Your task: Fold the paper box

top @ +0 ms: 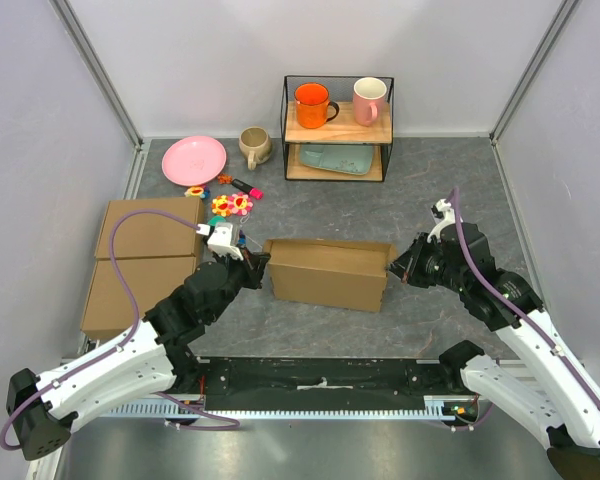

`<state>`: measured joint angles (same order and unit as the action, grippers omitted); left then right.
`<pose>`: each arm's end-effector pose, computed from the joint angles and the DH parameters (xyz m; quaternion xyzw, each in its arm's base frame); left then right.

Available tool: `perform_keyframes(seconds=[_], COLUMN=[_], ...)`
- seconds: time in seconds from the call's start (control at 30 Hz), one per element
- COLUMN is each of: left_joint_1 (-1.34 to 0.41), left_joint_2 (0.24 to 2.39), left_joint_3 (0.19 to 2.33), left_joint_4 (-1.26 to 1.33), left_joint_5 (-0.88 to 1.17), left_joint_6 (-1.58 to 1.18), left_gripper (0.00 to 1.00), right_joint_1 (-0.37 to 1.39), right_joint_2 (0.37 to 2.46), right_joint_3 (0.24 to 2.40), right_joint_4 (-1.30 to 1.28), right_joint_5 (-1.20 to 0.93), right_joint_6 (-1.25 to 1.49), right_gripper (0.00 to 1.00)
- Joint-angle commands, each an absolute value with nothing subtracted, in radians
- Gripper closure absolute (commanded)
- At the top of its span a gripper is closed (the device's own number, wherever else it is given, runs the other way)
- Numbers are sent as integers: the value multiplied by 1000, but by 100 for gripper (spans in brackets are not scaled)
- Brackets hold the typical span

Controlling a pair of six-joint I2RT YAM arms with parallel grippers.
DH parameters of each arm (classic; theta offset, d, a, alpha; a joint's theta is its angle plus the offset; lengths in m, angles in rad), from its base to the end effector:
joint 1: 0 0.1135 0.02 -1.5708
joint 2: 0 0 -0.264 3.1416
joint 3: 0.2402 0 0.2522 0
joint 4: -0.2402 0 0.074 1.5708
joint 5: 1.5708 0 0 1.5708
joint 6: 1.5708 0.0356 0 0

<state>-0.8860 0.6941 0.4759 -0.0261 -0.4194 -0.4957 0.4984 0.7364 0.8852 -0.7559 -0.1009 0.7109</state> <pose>0.1204 -0.1245 0.2622 0.0237 0.7810 -0.2573 0.5686 0.1280 0.0737 0.3240 0.0706 0.8825 0.2999 0.3554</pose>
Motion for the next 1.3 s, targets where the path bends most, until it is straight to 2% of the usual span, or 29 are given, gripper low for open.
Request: perform_keyframes(seconds=[0.0,0.5,0.83,0.93,0.97,1.03,1.07,1.27], left_joint_1=[-894,-896,-896,-896,-896,-896,-896,-899], left_joint_2=[730,716,693,695,695,698,699,715], left_joint_3=[453,471,445,448,449,456,456,477], left_joint_4=[-172,-169,-94,-98,-101,-103,-106,-120], left_joint_5=[-462,-454,-436,-439,-442,-446,-448,-454], left_joint_6=[-453,-469,-489,-476,-469,-463,-460,-443], left_gripper=[98,98,98,98,98,98,98,98], right_joint_1=[494,494,495,495,495,495,495,495], right_joint_2=[721,696,646,644,646,647,650,655], right_joint_3=[923,795,748,775,781,801,807,867], right_joint_4=[-660,-693,-718,-724,-724,-715,-712,-670], right_joint_5=[-103,-6,57,72,78,80,84,78], right_joint_6=[761,592,589,589,592,595,600,591], right_gripper=[100,100,100,87,79,72,65,48])
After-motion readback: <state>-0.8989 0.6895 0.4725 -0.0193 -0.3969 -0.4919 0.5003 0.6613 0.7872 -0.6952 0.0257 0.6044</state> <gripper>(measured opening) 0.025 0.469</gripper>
